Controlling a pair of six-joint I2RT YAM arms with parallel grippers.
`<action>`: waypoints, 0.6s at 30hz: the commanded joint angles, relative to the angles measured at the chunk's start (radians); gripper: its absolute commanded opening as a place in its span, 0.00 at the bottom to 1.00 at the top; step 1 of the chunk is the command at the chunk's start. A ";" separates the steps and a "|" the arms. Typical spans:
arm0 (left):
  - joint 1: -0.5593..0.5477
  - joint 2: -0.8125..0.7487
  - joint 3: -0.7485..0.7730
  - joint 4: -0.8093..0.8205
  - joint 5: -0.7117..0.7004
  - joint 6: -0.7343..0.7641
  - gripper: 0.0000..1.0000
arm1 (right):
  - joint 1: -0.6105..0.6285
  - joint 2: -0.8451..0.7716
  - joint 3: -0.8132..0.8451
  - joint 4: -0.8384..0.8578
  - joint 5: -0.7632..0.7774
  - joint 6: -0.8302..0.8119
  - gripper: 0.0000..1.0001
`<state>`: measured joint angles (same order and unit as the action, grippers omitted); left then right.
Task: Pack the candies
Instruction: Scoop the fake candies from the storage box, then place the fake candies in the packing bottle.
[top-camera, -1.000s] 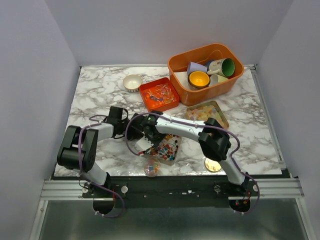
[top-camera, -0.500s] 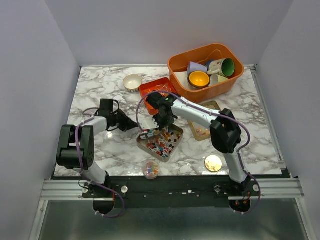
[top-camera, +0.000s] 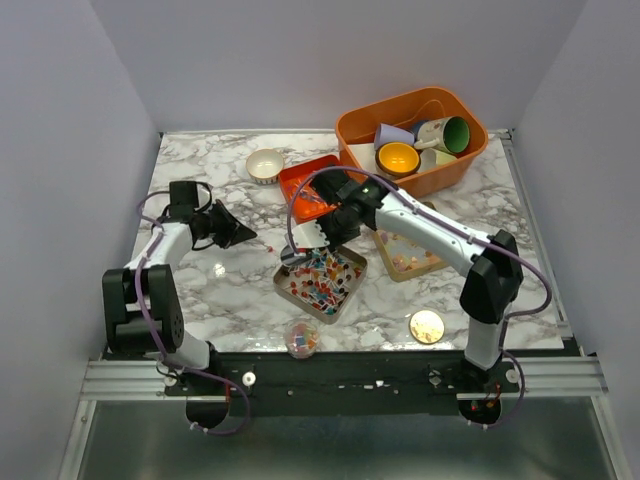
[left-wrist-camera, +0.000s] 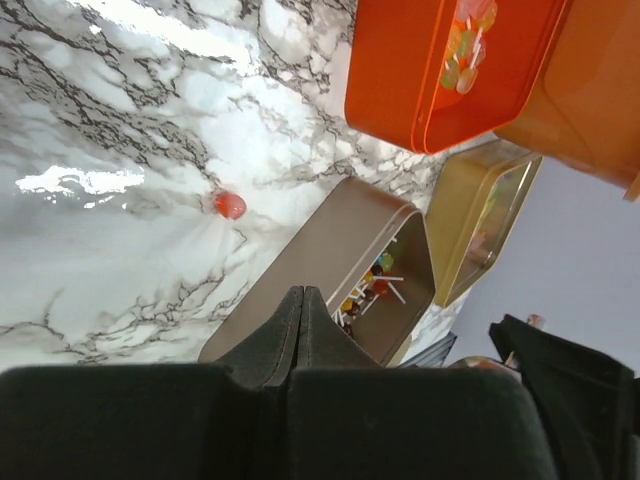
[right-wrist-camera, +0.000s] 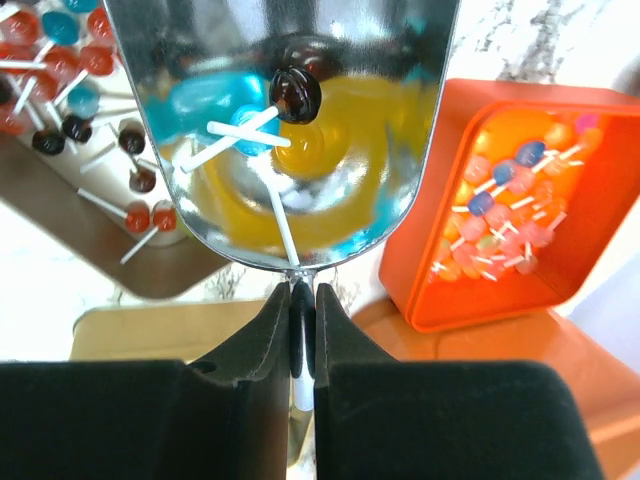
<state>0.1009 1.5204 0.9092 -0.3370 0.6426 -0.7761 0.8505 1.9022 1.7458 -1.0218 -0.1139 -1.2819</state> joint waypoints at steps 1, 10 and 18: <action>0.010 -0.089 -0.041 -0.076 -0.007 0.115 0.00 | -0.002 -0.087 -0.029 -0.076 0.008 -0.049 0.01; 0.046 -0.287 -0.173 -0.005 -0.095 0.063 0.04 | 0.058 -0.186 -0.106 -0.205 0.212 -0.175 0.01; 0.089 -0.399 -0.199 -0.011 -0.136 0.049 0.08 | 0.217 -0.244 -0.219 -0.248 0.376 -0.154 0.01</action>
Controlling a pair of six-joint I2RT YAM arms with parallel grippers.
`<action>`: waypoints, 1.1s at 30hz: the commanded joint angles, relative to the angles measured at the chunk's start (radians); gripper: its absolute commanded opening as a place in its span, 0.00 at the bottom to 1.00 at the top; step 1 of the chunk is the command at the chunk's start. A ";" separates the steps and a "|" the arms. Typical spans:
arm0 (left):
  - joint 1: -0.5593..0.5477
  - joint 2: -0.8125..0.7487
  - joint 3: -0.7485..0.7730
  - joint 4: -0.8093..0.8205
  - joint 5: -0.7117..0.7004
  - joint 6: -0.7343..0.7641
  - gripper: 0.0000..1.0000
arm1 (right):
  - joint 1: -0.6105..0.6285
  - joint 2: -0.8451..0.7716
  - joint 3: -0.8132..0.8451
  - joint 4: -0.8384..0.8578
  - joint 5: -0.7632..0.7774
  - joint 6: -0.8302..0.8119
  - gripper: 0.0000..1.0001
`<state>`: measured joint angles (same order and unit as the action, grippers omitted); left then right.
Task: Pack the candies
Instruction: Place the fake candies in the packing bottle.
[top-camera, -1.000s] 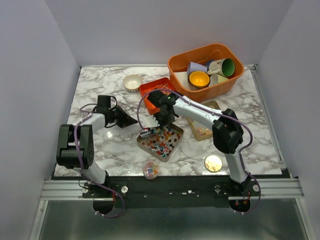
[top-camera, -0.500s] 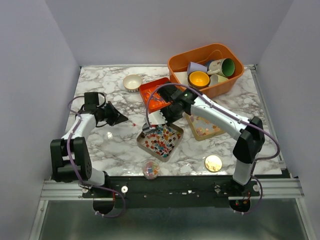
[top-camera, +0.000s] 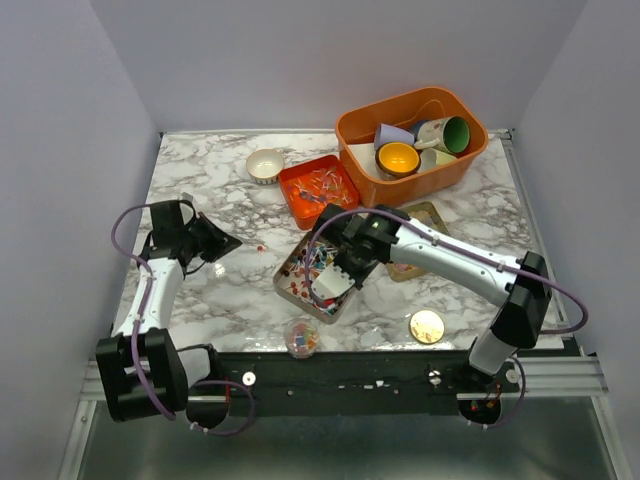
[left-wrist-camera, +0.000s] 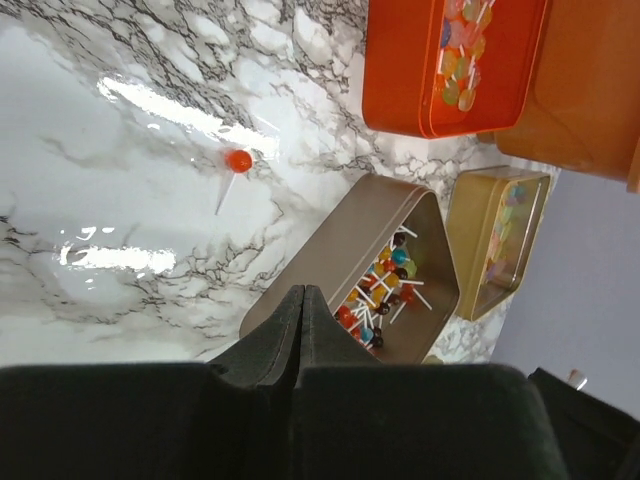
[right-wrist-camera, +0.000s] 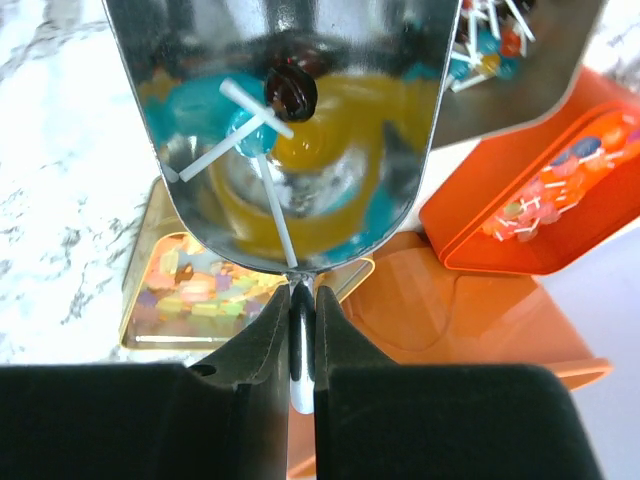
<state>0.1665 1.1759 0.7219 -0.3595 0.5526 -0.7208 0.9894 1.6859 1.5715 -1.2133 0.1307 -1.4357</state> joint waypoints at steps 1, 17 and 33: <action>0.025 -0.062 -0.013 0.014 -0.046 -0.008 0.08 | 0.093 -0.023 -0.045 -0.066 0.153 0.007 0.01; 0.099 -0.272 -0.140 0.030 -0.074 -0.066 0.09 | 0.308 0.219 0.108 -0.172 0.463 0.237 0.01; 0.139 -0.349 -0.194 0.063 0.035 -0.091 0.27 | 0.390 0.270 0.160 -0.252 0.624 0.331 0.01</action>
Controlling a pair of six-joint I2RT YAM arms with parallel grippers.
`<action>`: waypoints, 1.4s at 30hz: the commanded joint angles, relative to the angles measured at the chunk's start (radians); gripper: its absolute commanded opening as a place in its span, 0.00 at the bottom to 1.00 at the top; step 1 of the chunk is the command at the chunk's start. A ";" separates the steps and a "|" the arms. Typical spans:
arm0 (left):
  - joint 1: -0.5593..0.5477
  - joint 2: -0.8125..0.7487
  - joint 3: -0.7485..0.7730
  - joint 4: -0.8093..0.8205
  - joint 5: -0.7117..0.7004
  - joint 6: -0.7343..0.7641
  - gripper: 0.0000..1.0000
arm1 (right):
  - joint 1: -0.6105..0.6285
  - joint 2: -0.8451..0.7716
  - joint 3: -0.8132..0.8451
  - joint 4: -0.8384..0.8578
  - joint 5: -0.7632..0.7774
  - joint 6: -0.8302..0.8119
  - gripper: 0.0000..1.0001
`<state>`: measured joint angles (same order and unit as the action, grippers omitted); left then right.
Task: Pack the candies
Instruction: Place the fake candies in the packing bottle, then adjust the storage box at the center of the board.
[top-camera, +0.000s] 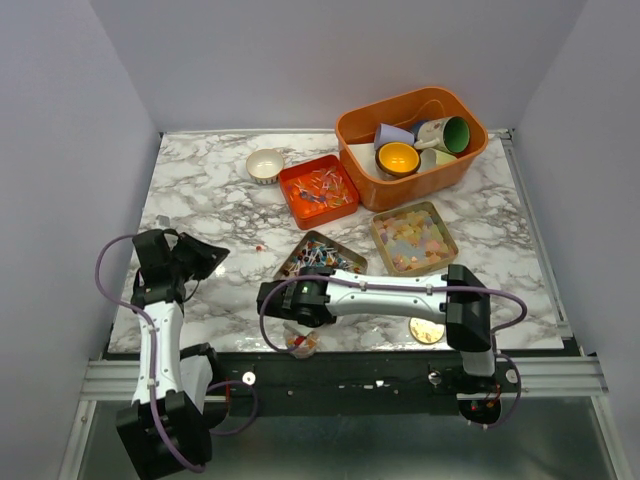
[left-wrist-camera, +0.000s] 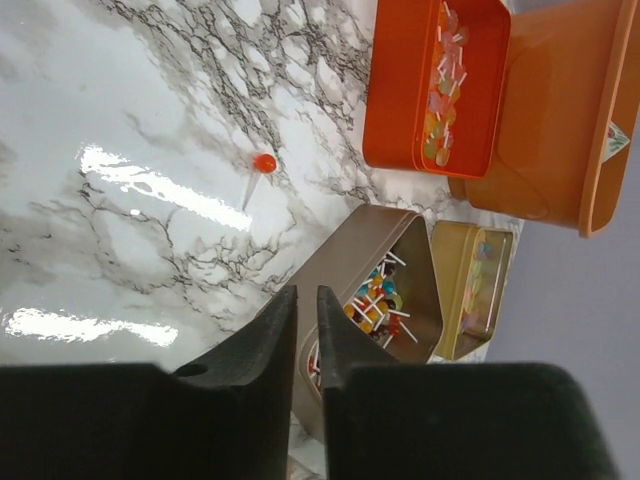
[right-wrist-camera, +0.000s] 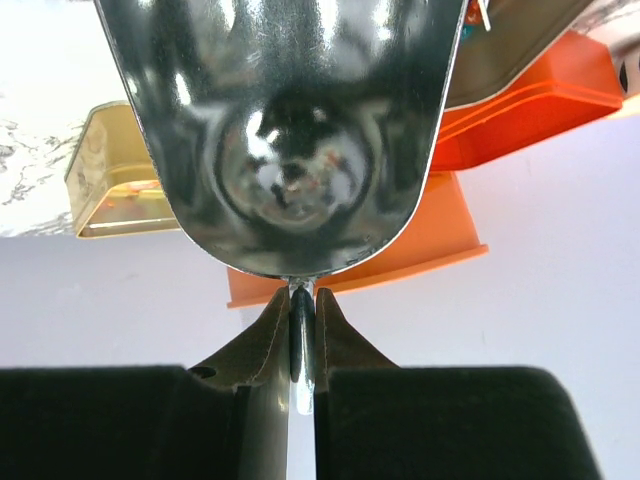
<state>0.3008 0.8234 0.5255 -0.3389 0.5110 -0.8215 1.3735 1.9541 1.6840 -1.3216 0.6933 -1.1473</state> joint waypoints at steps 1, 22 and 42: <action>-0.011 0.013 0.011 0.049 0.084 0.042 0.31 | 0.004 -0.001 0.065 -0.175 0.051 0.055 0.01; -0.643 0.556 0.499 -0.293 -0.264 0.953 0.55 | -0.657 -0.216 0.243 -0.200 -0.446 0.374 0.01; -0.759 0.790 0.688 -0.361 -0.302 0.955 0.54 | -0.847 -0.161 0.286 -0.171 -0.600 0.429 0.01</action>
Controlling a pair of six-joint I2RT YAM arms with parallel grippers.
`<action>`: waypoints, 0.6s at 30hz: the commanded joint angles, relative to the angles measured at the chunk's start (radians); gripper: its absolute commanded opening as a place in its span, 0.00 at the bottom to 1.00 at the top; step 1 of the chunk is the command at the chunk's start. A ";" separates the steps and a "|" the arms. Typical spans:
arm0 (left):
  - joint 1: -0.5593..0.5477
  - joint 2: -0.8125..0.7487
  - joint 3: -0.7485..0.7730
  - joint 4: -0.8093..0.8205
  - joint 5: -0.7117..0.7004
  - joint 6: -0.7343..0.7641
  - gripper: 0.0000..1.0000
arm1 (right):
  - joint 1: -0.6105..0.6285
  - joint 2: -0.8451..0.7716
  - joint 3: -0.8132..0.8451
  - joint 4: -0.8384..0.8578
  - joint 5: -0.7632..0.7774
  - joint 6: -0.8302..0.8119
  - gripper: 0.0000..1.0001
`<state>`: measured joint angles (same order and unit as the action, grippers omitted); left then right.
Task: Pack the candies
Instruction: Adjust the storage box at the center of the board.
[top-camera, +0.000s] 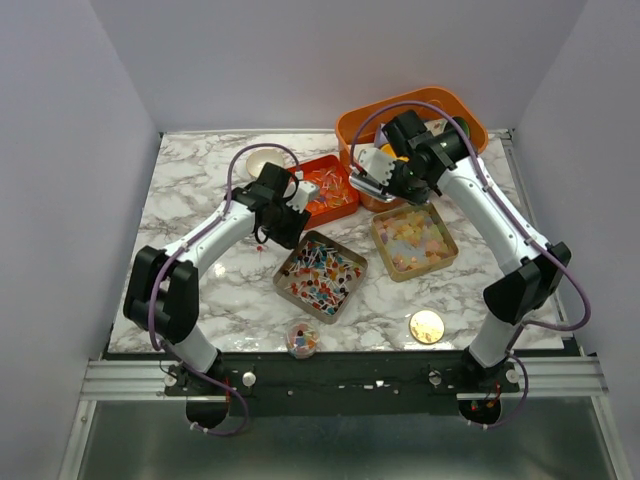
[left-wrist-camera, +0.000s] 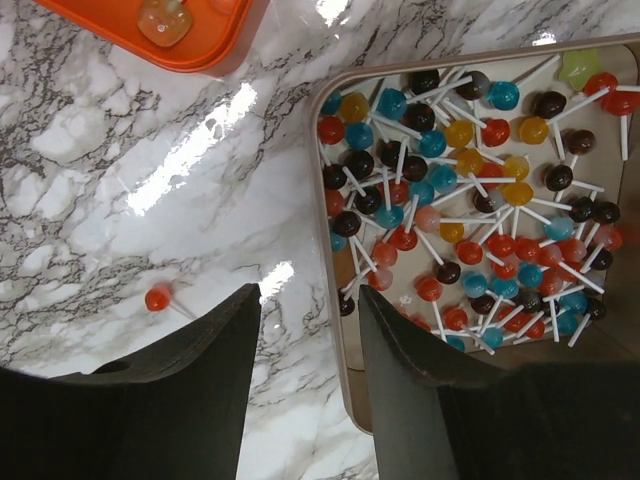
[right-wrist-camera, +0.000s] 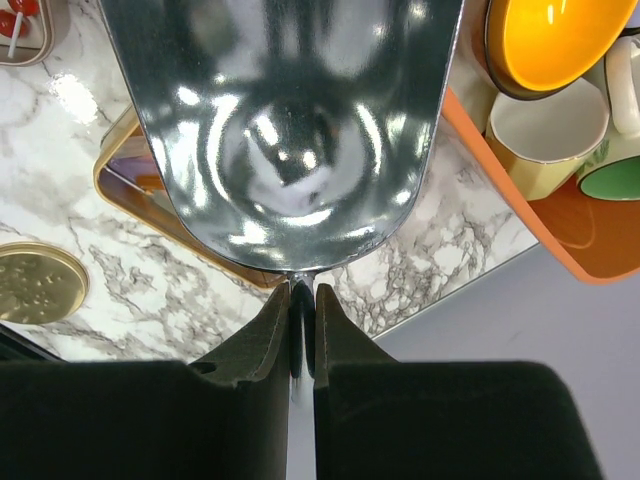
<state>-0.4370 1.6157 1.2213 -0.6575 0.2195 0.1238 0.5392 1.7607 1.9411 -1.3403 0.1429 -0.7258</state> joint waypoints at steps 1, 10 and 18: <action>-0.023 -0.002 -0.017 -0.042 -0.011 0.007 0.54 | -0.013 0.037 0.033 -0.152 -0.051 0.009 0.01; -0.029 0.052 -0.043 -0.011 0.020 -0.033 0.41 | -0.015 0.039 0.039 -0.152 -0.046 0.025 0.01; -0.031 0.070 -0.060 0.001 0.011 -0.212 0.01 | -0.018 0.033 0.032 -0.151 -0.032 0.025 0.01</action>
<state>-0.4606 1.6833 1.1793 -0.6758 0.2260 0.0353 0.5282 1.7996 1.9648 -1.3407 0.1188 -0.7174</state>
